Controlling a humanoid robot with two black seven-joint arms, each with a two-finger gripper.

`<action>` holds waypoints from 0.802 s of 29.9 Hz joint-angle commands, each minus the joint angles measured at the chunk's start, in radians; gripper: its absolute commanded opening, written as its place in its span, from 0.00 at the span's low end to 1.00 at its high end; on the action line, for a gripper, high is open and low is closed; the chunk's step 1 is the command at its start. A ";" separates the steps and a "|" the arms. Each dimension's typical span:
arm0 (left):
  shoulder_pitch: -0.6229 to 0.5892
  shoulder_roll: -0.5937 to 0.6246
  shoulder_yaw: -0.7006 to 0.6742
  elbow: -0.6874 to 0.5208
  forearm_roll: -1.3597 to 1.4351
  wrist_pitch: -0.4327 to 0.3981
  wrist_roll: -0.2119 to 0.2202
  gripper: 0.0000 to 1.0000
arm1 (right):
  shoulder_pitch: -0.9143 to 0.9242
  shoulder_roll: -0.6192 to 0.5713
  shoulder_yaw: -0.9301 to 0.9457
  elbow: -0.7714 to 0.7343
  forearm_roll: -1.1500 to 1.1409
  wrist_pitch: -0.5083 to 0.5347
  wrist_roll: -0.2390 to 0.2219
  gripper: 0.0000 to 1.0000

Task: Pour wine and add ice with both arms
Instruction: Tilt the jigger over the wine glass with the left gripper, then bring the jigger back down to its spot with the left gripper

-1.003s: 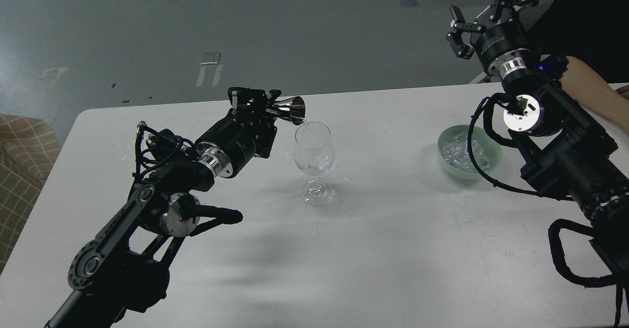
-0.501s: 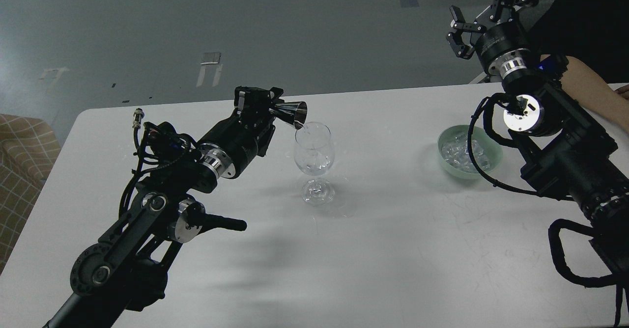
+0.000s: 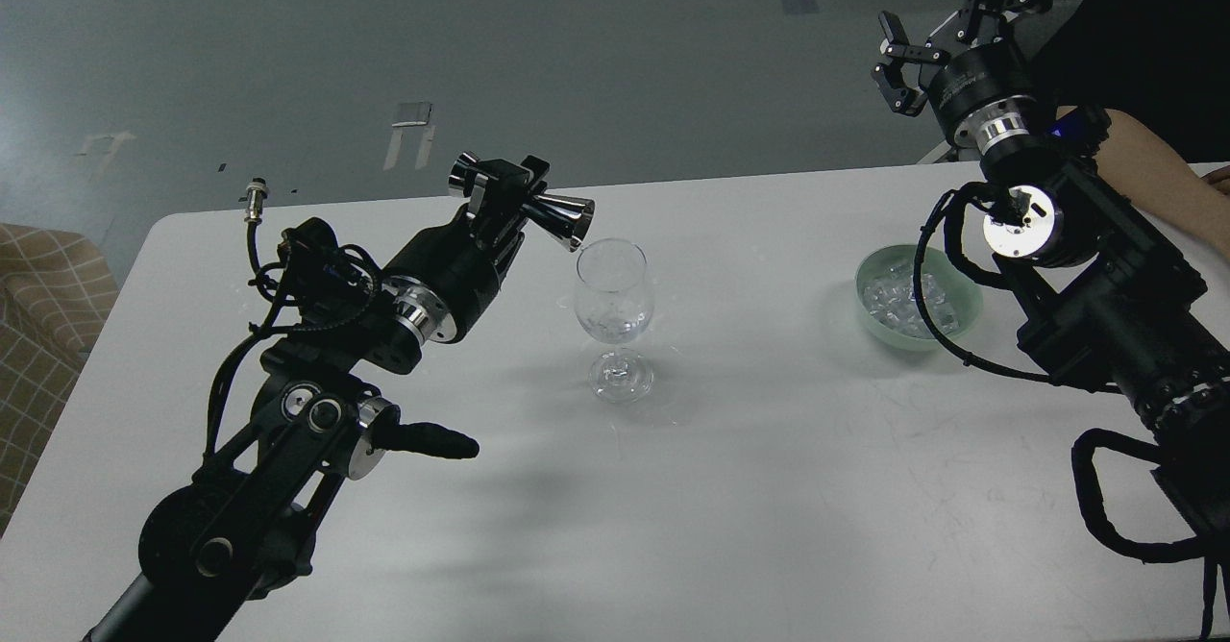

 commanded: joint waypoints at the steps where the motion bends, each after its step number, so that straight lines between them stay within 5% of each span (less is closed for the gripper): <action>1: -0.004 0.009 0.000 -0.013 0.031 -0.009 0.002 0.07 | 0.000 0.000 0.000 0.000 0.000 0.000 0.000 1.00; 7: -0.010 0.012 -0.009 -0.030 0.014 -0.012 0.024 0.08 | -0.002 0.001 0.000 0.000 0.000 0.000 0.000 1.00; 12: -0.007 -0.014 -0.070 -0.056 -0.228 0.009 0.112 0.09 | 0.000 0.000 0.000 0.000 0.000 0.000 0.000 1.00; 17: 0.008 -0.031 -0.181 -0.062 -0.554 0.115 0.147 0.09 | -0.003 -0.002 0.000 0.000 0.000 0.000 0.000 1.00; 24: 0.111 -0.082 -0.395 -0.057 -0.901 0.130 0.106 0.11 | -0.003 0.000 0.000 0.000 0.000 -0.001 0.000 1.00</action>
